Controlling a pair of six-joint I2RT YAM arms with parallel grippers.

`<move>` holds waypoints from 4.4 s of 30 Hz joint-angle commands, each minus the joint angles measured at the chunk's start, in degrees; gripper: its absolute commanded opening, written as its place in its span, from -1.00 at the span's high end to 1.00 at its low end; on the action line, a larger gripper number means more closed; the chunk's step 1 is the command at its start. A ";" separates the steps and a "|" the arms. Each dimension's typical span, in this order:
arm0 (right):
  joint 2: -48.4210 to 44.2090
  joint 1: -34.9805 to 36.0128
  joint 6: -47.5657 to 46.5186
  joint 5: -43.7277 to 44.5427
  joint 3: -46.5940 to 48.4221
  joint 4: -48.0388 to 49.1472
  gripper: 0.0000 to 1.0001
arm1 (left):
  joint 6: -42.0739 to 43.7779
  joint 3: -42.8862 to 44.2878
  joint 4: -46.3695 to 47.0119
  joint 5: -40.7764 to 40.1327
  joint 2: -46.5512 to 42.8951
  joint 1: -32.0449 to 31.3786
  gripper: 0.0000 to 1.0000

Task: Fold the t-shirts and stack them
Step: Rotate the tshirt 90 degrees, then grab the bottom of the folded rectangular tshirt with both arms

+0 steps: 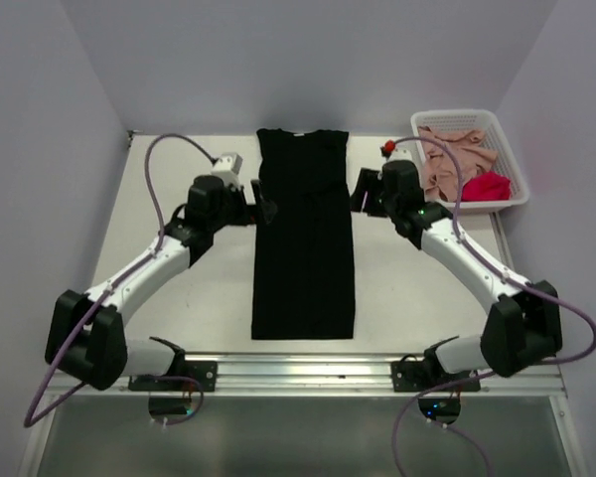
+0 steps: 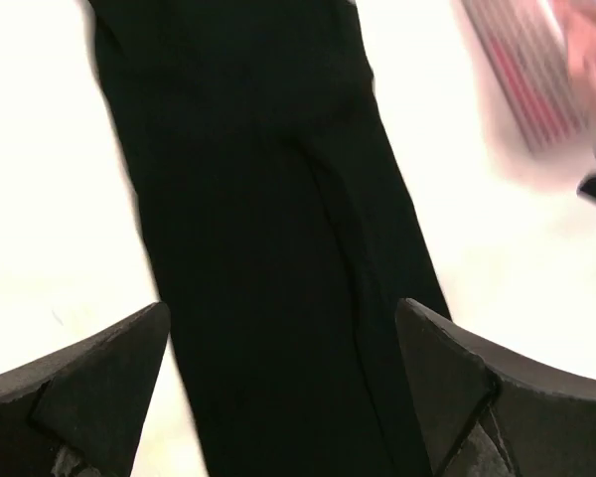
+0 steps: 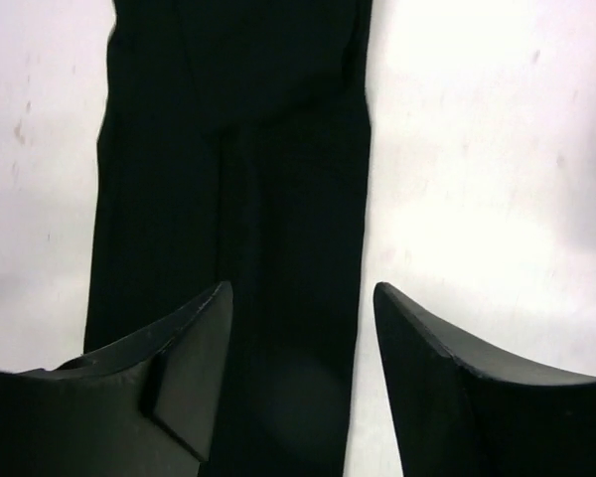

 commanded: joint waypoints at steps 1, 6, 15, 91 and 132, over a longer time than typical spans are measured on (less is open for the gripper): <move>-8.83 4.17 4.06 -3.66 -13.29 -5.43 -0.30 | -4.56 -14.81 -10.82 -1.22 -7.10 -5.29 -1.00; -24.02 8.50 10.21 -6.38 -27.63 -9.40 -0.39 | -10.46 -31.54 -13.45 3.01 -23.87 -9.96 -1.00; -38.21 8.50 21.11 -16.66 -40.32 -11.86 -0.34 | -16.80 -38.51 -20.23 5.21 -37.09 -11.81 -1.00; -20.99 9.73 36.33 -28.10 -48.85 -3.16 0.57 | -29.81 -41.33 -26.04 2.31 -28.05 -22.09 -0.58; -23.01 9.73 26.23 -28.19 -36.81 -8.16 1.00 | -22.61 -28.94 -22.68 -4.27 -27.08 -22.71 1.00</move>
